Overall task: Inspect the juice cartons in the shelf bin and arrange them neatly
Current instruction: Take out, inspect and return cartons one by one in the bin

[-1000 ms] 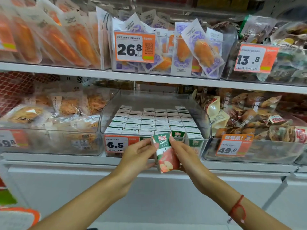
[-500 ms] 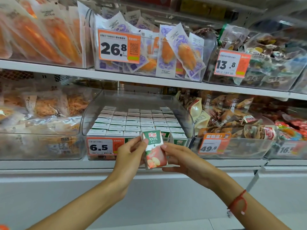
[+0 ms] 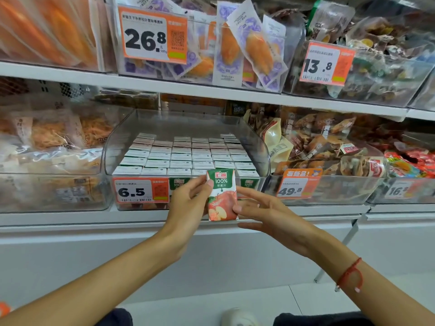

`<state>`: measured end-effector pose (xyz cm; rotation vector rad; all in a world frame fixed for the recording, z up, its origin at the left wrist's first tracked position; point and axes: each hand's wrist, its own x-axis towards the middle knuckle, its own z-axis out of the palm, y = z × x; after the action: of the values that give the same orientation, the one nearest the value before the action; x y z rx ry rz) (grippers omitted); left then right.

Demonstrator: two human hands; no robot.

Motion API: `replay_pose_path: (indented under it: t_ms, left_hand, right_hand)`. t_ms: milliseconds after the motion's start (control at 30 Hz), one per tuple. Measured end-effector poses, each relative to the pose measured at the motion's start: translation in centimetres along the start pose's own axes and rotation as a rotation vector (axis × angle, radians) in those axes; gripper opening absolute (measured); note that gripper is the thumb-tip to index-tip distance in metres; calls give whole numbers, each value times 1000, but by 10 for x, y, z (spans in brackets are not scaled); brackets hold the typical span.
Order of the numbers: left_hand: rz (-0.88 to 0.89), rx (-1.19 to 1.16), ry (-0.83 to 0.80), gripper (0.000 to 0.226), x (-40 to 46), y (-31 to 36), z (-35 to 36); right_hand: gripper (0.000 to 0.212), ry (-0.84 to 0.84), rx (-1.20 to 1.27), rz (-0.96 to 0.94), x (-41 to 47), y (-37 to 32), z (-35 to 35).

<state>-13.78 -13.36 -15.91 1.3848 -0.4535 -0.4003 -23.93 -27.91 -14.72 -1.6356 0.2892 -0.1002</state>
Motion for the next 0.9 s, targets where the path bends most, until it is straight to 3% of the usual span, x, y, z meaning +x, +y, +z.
replay_pose_path:
  t_ms: [100,367,633,767,900]
  left_hand:
    - [0,-39,75,22,2,-6,-3]
    - [-27,-86,169,35,1,-4,-12]
    - [39,-24,209,13,-6,2,-30]
    - [55,-47,249,12,-4,-1,-37]
    - [104,23,241,10,-1,-3,-43]
  right_hand:
    - [50,28,-52,-29,6,3,6]
    - [34,53,-95,-96,28,10,23]
    - [18,20,-23,-73,41,2,41]
    - [39,-115,-91,-120,42,-5,45]
    - [46,28,-218,-261,41,-9,51]
